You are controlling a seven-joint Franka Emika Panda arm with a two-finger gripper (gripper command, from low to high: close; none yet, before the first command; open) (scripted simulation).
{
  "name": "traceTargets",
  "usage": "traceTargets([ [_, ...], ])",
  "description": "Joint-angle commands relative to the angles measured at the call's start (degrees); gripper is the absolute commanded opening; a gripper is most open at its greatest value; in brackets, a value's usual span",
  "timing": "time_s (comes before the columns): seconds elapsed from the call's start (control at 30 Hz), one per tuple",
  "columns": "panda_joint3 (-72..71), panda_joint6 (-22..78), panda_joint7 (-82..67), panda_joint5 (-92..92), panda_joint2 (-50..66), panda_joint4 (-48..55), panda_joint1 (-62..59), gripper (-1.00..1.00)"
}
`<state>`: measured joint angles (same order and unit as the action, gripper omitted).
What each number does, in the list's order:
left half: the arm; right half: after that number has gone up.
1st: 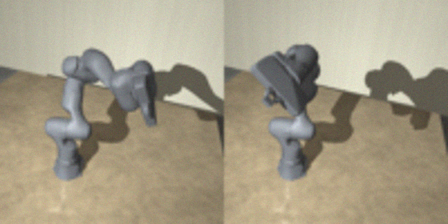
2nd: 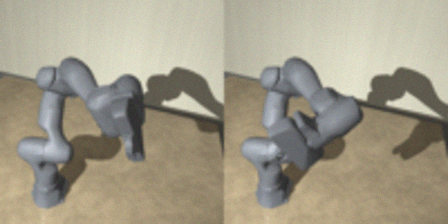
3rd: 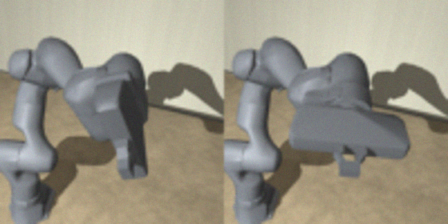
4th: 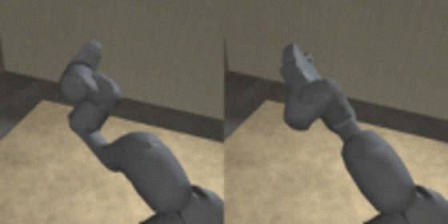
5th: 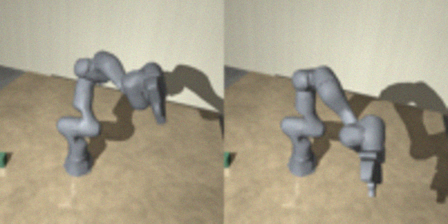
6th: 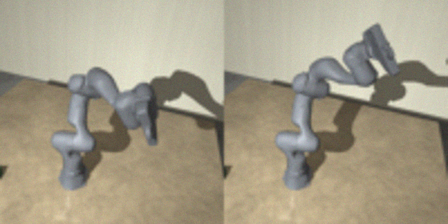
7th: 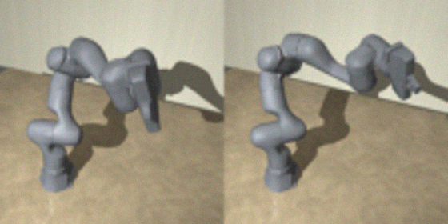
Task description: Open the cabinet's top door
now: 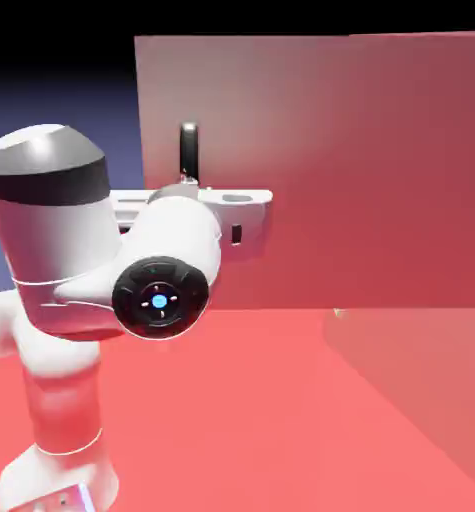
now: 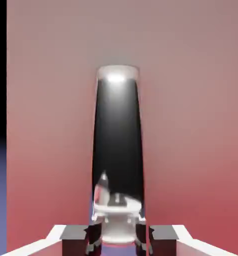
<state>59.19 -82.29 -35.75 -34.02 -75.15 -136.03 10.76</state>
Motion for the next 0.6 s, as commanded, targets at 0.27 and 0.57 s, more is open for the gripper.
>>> traceTargets([
  [0.27,9.0,14.0,2.6,5.0,1.1,18.7,14.8,-1.00],
  [0.57,14.5,26.1,6.6,7.0,0.4,37.0,29.2,-1.00],
])
